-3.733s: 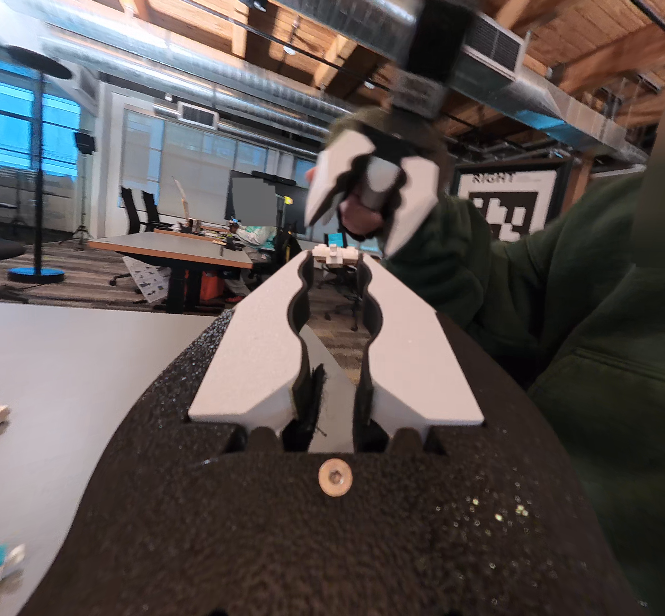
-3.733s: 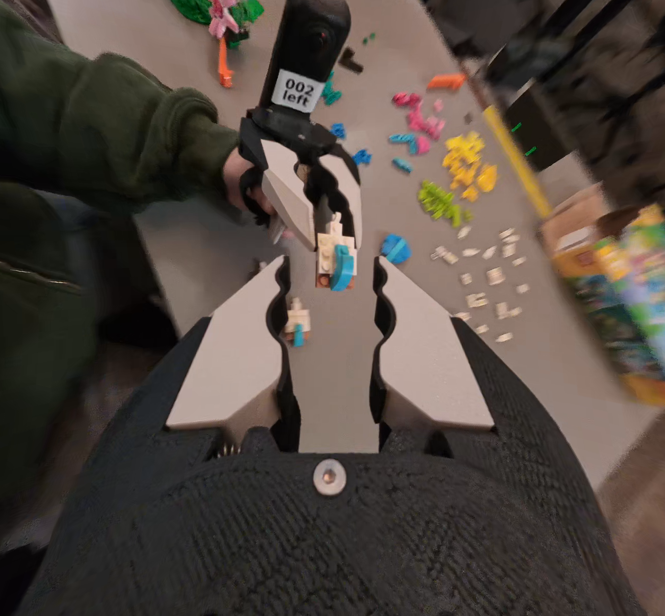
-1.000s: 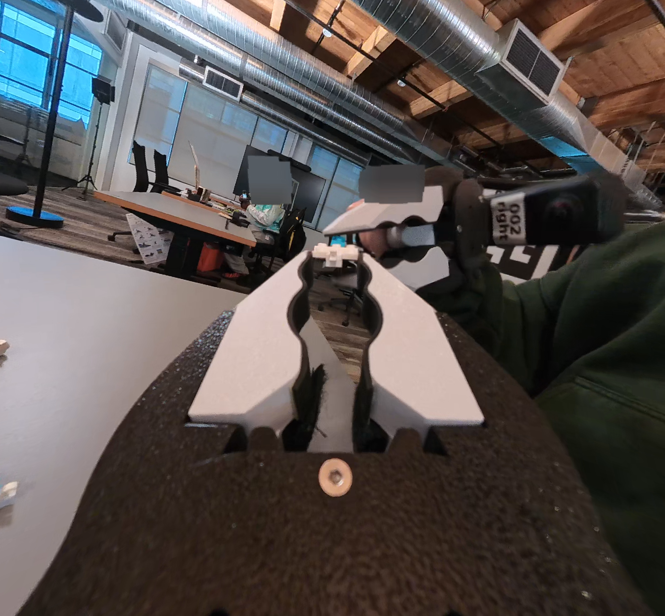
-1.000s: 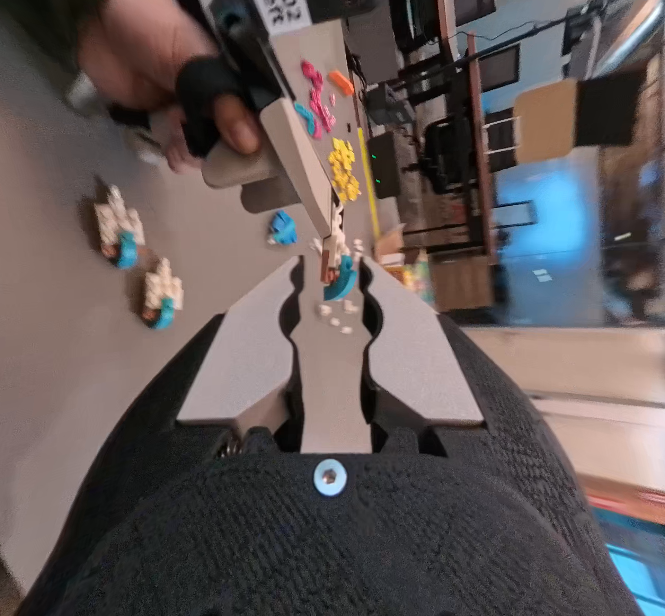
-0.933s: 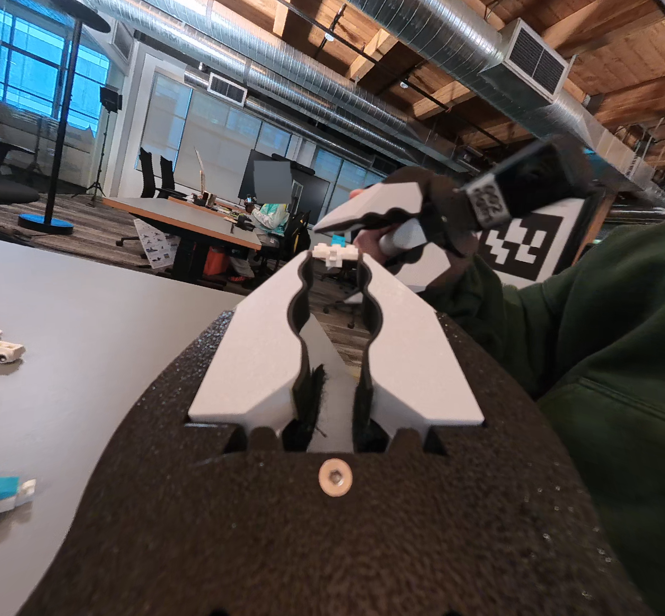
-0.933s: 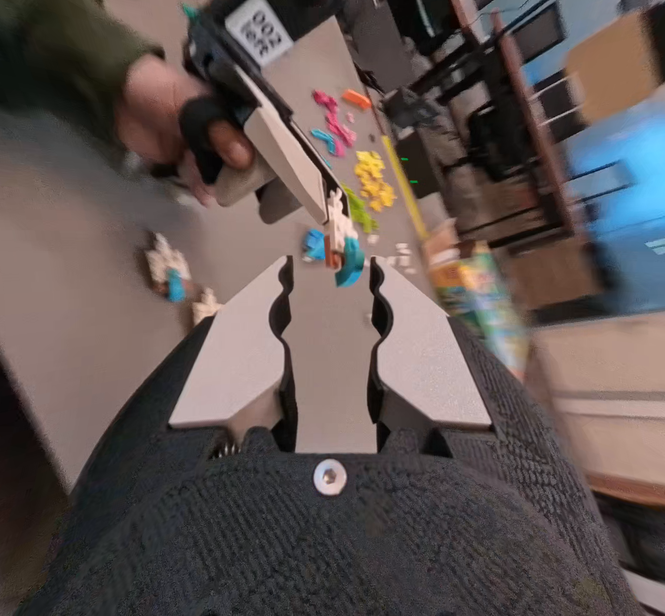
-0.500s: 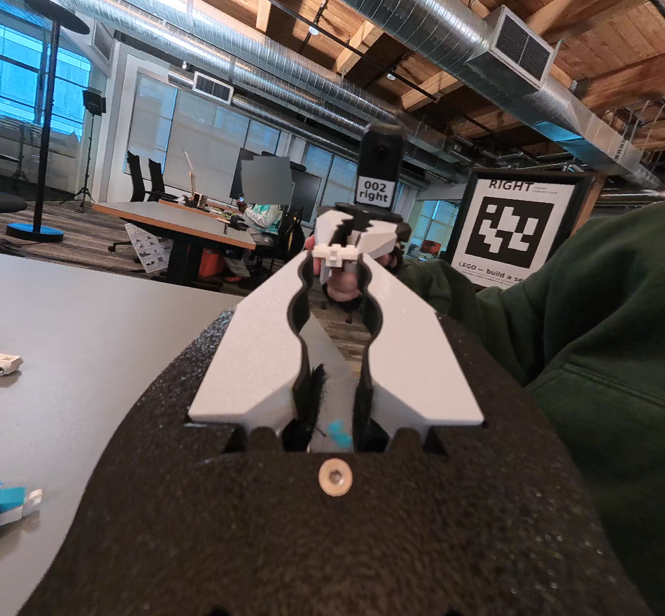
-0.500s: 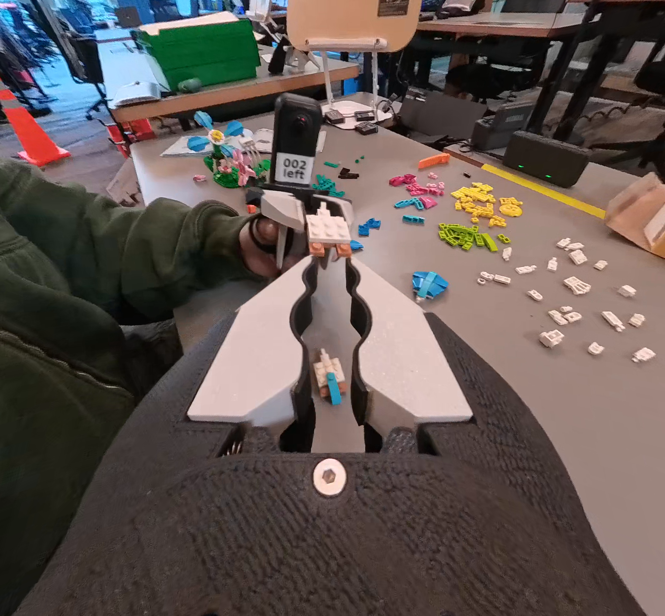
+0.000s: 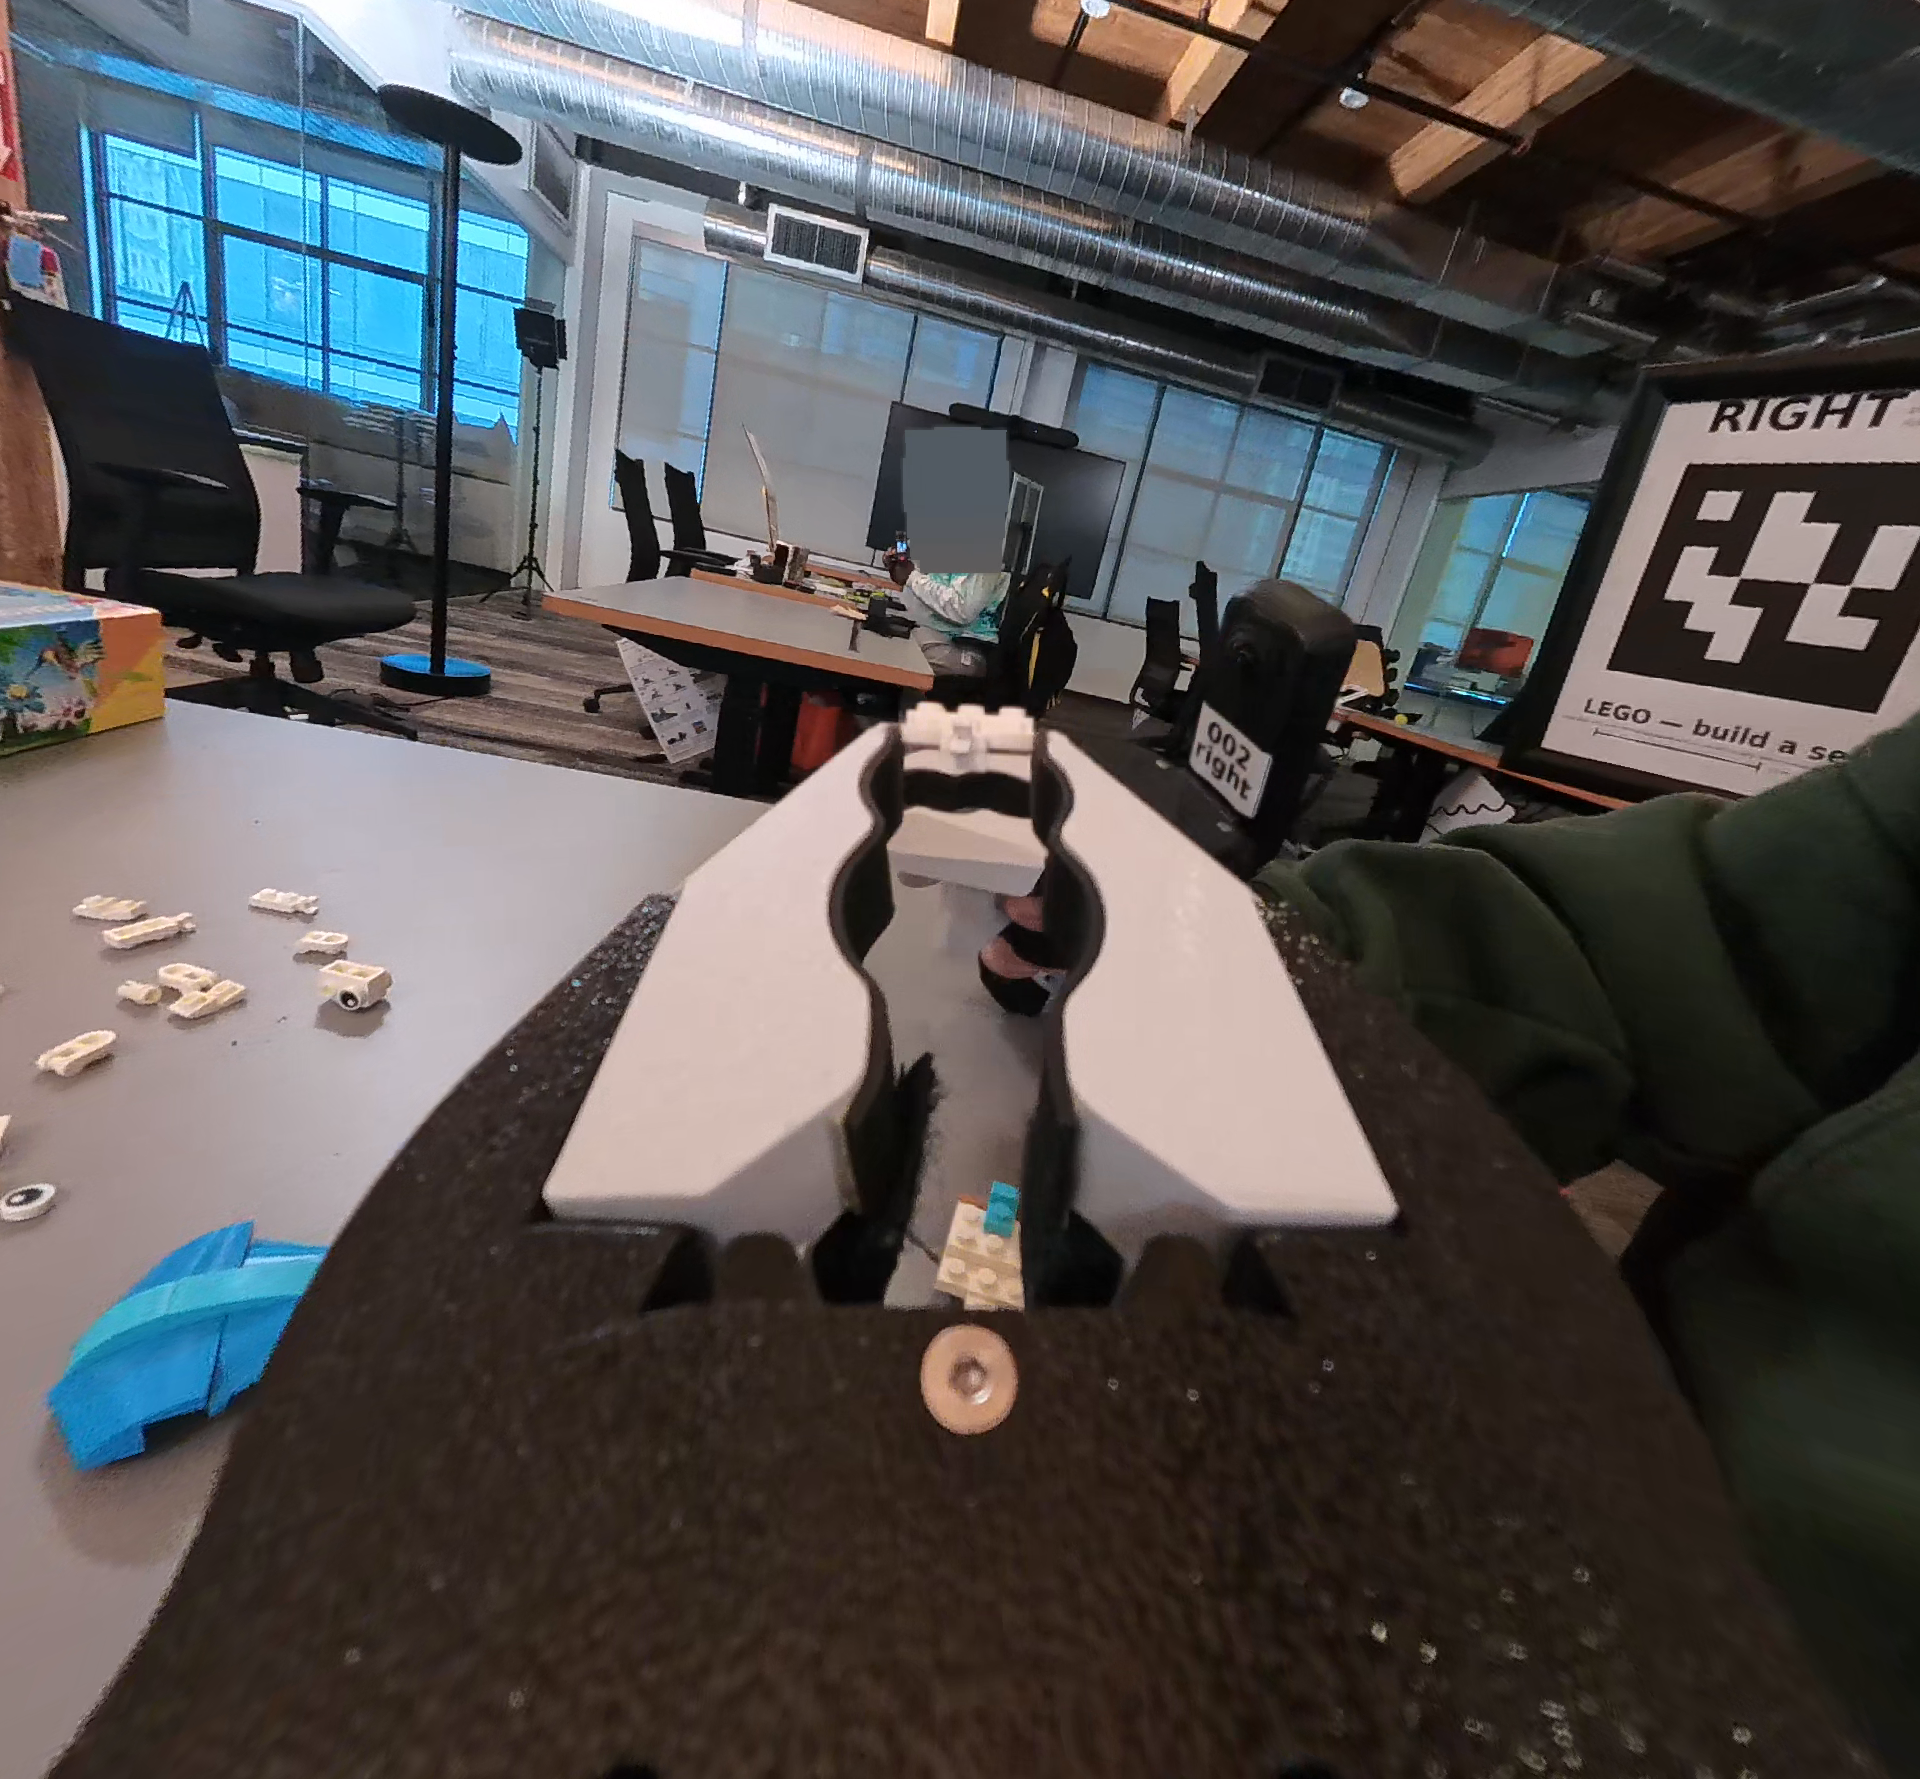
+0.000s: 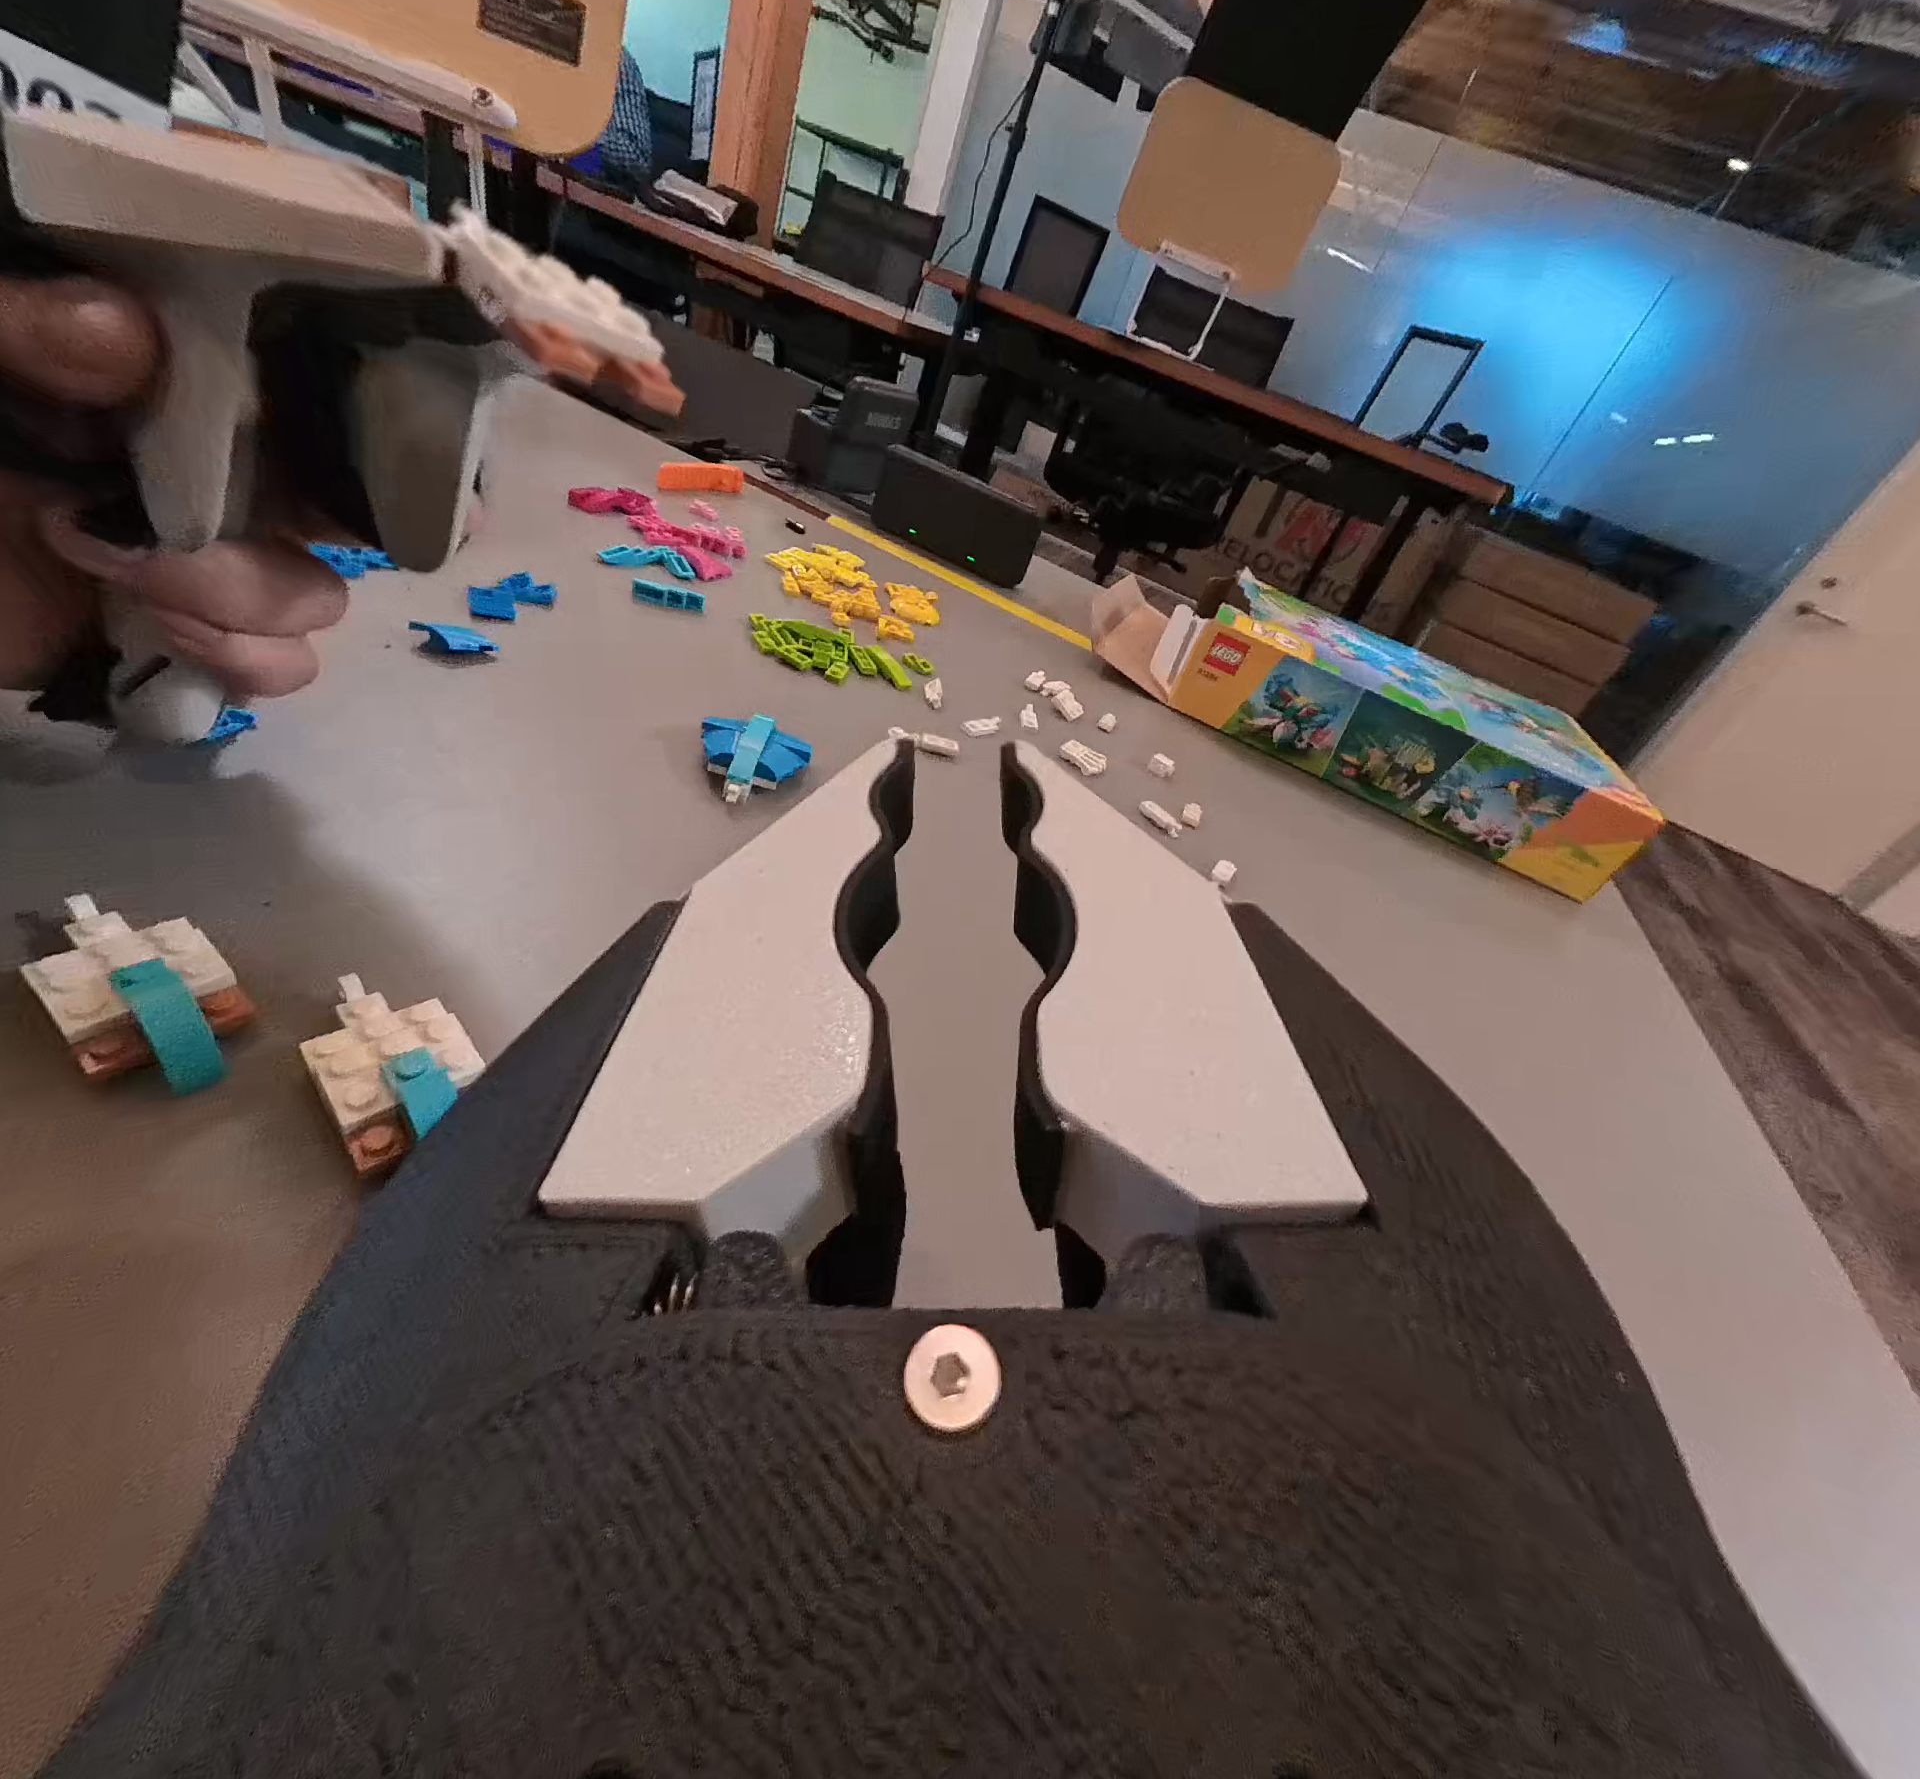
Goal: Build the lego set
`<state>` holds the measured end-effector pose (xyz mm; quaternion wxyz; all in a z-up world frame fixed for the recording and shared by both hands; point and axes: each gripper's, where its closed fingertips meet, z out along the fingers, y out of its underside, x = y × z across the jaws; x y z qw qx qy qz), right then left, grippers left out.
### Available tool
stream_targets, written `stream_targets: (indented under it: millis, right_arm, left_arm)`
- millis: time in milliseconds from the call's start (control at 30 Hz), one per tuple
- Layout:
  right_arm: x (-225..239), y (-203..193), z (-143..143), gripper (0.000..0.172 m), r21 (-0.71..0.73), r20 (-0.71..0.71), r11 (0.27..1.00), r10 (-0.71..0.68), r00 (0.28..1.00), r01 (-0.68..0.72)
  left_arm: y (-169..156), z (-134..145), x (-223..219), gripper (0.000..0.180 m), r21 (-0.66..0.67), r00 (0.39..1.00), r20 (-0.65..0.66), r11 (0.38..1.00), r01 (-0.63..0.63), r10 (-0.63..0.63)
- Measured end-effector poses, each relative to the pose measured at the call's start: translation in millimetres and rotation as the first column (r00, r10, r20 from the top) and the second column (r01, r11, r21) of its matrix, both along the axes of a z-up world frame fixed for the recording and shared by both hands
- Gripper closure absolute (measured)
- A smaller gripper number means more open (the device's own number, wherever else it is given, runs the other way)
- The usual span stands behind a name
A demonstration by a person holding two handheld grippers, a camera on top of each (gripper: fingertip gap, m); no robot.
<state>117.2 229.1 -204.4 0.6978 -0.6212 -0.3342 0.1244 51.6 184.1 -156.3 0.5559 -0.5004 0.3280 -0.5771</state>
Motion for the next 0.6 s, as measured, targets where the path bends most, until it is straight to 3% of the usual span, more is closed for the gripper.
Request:
stream_targets:
  millis: [267, 533, 600]
  right_arm:
    - [4.0, -3.5, 1.6, 0.154, 0.075, 0.052, 0.997, -0.022, 0.998, 0.018]
    - [23.4, 4.8, 11.1, 0.147, 0.074, -0.054, 0.993, -0.086, 0.995, 0.089]
    - [24.2, 4.6, 12.7, 0.146, 0.078, -0.065, 0.993, -0.083, 0.994, 0.088]
  left_arm:
    - [0.5, 6.5, -5.1, 0.159, 0.026, 1.000, 0.009, 1.000, -0.016, 0.015]
    - [-10.8, 30.4, -20.7, 0.159, 0.233, 0.988, -0.036, 0.963, -0.139, 0.151]
    - [-27.2, 47.3, -31.6, 0.159, 0.250, 0.981, -0.009, 0.950, -0.185, 0.193]
